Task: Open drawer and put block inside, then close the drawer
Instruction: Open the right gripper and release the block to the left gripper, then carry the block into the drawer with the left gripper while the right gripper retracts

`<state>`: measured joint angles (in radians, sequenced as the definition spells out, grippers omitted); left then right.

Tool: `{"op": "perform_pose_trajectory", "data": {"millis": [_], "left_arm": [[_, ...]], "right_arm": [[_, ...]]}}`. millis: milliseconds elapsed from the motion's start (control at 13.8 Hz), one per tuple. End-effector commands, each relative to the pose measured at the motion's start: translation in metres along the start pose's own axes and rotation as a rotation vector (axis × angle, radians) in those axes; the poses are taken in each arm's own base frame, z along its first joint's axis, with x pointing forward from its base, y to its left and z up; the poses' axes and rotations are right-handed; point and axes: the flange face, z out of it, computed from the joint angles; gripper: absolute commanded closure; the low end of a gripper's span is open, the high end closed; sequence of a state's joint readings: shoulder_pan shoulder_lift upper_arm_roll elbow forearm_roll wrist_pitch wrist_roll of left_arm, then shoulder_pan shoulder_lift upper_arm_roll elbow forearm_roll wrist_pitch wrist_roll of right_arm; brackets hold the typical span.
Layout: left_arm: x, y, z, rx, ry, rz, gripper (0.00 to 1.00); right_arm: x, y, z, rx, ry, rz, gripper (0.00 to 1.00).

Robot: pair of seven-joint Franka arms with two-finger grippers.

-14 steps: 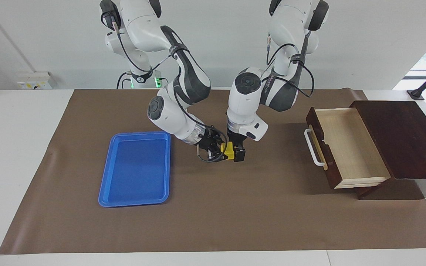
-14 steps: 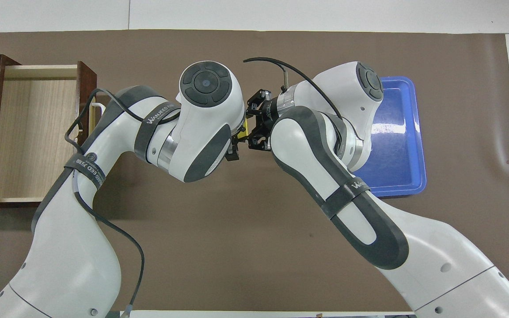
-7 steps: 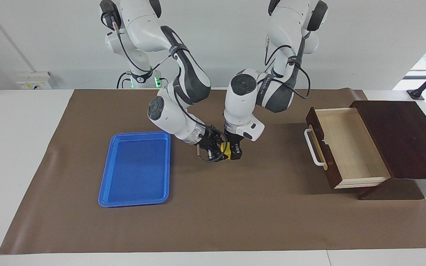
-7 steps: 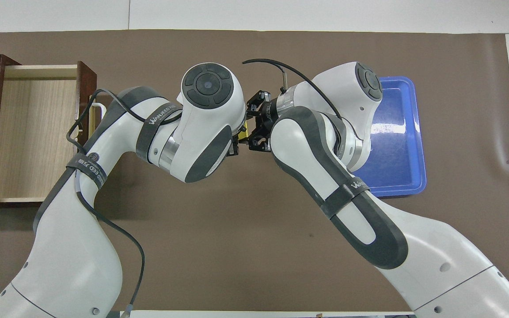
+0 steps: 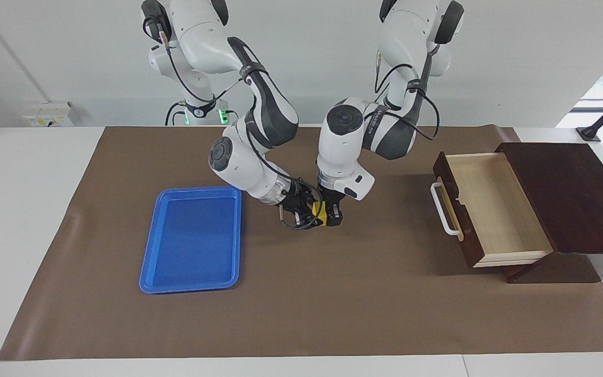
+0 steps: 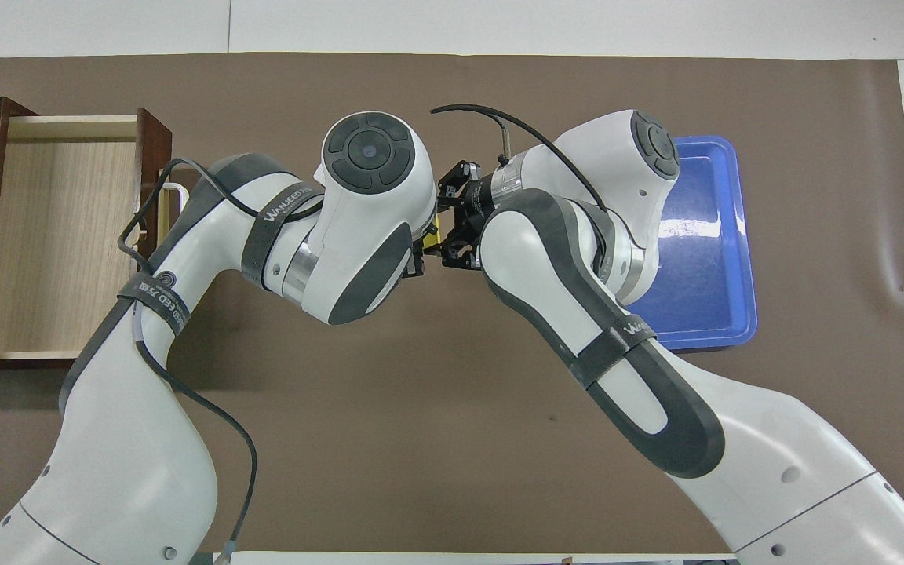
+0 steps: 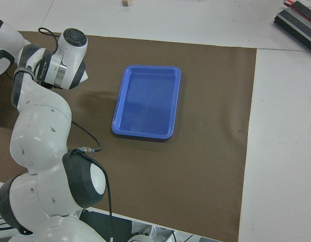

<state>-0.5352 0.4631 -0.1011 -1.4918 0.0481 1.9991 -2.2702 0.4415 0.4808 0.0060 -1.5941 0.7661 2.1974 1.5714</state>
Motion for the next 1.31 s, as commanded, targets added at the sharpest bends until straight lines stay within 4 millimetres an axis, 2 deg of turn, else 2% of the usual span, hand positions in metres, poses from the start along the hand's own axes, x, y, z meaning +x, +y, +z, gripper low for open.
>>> {"op": "perform_pose_trajectory", "data": {"millis": [0, 73, 218, 363, 581, 654, 799, 945, 1017, 1090, 1235], "left_arm": [[0.001, 0.0, 0.003, -0.017, 0.008, -0.015, 1.0], [0.001, 0.0, 0.003, -0.017, 0.008, -0.012, 1.0], [0.004, 0.001, 0.003, -0.007, 0.016, -0.012, 1.0], [0.014, 0.005, -0.007, -0.004, 0.025, -0.02, 1.0], [0.067, 0.021, -0.049, 0.026, 0.057, -0.018, 1.0], [0.091, 0.028, -0.06, 0.05, 0.071, -0.011, 1.0], [0.119, 0.031, -0.08, 0.09, 0.095, 0.053, 1.0], [0.157, 0.045, -0.094, 0.105, 0.117, 0.057, 1.0], [0.179, 0.05, -0.113, 0.082, 0.11, 0.052, 1.0], [0.209, 0.057, -0.13, 0.068, 0.099, 0.03, 1.0], [0.267, 0.065, -0.15, 0.065, 0.087, 0.017, 1.0]], "right_arm": [[-0.001, -0.002, -0.003, 0.001, -0.018, 0.001, 0.19], [-0.001, -0.002, -0.003, 0.0, -0.016, -0.003, 0.0], [-0.001, -0.002, -0.002, 0.0, -0.011, -0.006, 0.0], [0.004, -0.004, -0.006, 0.003, -0.01, -0.003, 0.0], [0.014, -0.004, -0.015, 0.0, 0.005, -0.016, 0.0], [0.026, -0.006, -0.026, 0.008, 0.027, -0.049, 0.0], [0.038, -0.006, -0.05, -0.012, 0.062, -0.156, 0.0], [0.044, -0.004, -0.084, -0.04, 0.158, -0.316, 0.0], [0.045, 0.0, -0.106, -0.062, 0.222, -0.415, 0.0], [0.045, 0.006, -0.129, -0.093, 0.283, -0.526, 0.0], [0.044, 0.019, -0.169, -0.164, 0.37, -0.719, 0.0]]}}
